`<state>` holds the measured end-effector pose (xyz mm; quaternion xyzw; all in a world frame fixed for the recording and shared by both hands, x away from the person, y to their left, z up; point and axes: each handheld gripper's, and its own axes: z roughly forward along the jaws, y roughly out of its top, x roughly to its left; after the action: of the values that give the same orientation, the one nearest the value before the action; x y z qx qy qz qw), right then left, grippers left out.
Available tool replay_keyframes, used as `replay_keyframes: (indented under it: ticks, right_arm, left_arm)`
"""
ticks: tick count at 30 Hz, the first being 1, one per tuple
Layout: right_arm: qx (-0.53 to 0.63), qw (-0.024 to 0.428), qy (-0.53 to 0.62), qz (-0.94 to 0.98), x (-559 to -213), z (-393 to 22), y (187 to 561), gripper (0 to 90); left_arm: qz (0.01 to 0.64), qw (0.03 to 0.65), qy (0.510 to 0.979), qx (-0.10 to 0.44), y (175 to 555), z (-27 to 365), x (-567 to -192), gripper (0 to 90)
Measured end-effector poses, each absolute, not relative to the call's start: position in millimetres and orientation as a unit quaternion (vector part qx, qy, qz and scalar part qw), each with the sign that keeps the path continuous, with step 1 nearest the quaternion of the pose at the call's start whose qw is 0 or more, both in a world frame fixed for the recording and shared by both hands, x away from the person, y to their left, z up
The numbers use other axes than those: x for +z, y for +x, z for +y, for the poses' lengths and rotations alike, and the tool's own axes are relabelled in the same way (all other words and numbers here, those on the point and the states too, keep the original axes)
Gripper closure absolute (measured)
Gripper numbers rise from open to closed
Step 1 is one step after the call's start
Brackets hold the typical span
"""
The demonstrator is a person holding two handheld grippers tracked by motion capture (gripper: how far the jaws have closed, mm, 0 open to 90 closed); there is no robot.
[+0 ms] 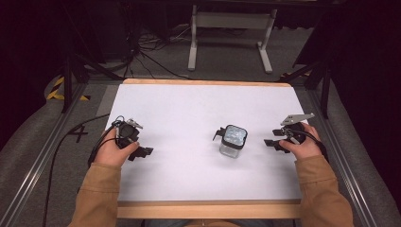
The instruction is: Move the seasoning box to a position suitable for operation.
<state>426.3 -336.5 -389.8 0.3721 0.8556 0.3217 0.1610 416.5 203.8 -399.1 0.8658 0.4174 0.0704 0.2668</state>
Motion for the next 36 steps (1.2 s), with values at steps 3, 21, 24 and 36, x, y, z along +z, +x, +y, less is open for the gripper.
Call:
replay_keyframes:
  ticks: [3,21,24,36]
  right_arm:
    - [0.334,0.157,0.371,0.852,-386,-335,424,47.8]
    - [0.436,0.130,0.321,0.831,-386,-314,427,89.7]
    - [0.445,0.121,0.310,0.832,-389,-307,433,89.8]
    - [0.447,0.113,0.290,0.839,-410,-292,459,89.5]
  left_arm:
    - [0.416,0.272,0.865,0.074,416,203,-398,21.8]
    - [0.393,0.285,0.871,0.075,403,193,-391,22.2]
    - [0.395,0.282,0.871,0.076,398,196,-392,22.2]
    - [0.420,0.279,0.860,0.083,382,213,-393,22.2]
